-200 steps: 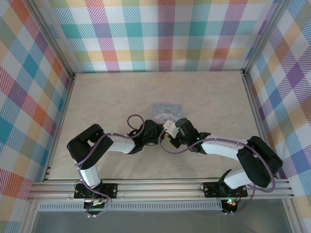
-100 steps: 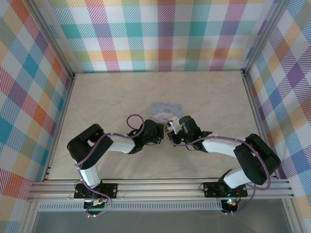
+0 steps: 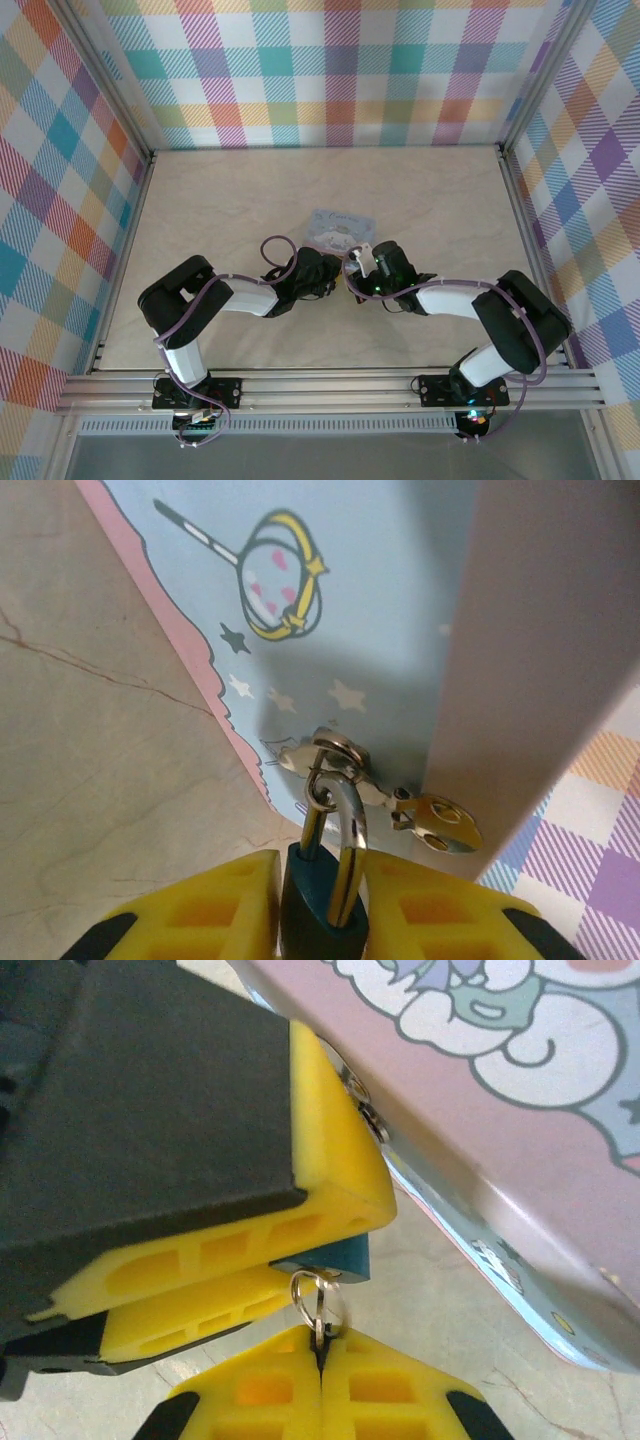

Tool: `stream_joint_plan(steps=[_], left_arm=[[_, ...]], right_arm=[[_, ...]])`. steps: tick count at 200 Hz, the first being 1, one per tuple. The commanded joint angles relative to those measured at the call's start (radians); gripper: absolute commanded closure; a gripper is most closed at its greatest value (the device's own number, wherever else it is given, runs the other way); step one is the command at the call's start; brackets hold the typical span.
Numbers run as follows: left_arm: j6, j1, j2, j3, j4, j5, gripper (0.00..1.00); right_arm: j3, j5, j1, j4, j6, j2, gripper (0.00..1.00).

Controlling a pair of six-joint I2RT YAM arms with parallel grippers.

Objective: Unlock the padlock with the key

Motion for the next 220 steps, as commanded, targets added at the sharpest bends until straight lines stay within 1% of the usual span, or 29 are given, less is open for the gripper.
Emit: stream_joint_plan(steps=[1, 8, 15, 42, 72, 92, 128, 156, 189, 220], left_arm=[[0.006, 0.003, -0.014, -0.02, -0.038, 0.013, 0.68], [0.006, 0.007, -0.019, -0.025, -0.042, 0.011, 0.66], [0.038, 0.012, -0.027, -0.029, -0.049, 0.009, 0.64], [0.071, 0.03, -0.065, -0.036, -0.085, 0.007, 0.52], [0.136, 0.052, -0.137, -0.029, -0.182, -0.002, 0.35], [0.194, 0.069, -0.201, -0.019, -0.269, -0.014, 0.28], [0.276, 0.124, -0.308, -0.015, -0.4, -0.019, 0.24], [0.378, 0.209, -0.353, 0.012, -0.506, 0.04, 0.21], [0.504, 0.317, -0.348, 0.074, -0.616, 0.137, 0.2], [0.578, 0.377, -0.305, 0.106, -0.6, 0.207, 0.19]], right_arm=[[-0.013, -0.034, -0.006, 0.04, 0.011, 0.012, 1.0], [-0.016, -0.034, -0.007, 0.041, 0.009, 0.015, 1.0], [-0.018, -0.034, -0.007, 0.043, 0.011, 0.017, 1.0], [-0.027, -0.044, -0.01, 0.061, 0.02, 0.018, 1.0], [-0.03, -0.065, -0.019, 0.07, 0.038, 0.02, 1.0], [-0.028, -0.078, -0.025, 0.072, 0.047, 0.02, 1.0], [-0.032, -0.103, -0.039, 0.084, 0.061, 0.022, 1.0], [-0.033, -0.128, -0.058, 0.095, 0.076, 0.024, 1.0], [-0.029, -0.159, -0.086, 0.097, 0.084, 0.036, 1.0], [-0.024, -0.175, -0.098, 0.093, 0.082, 0.041, 1.0]])
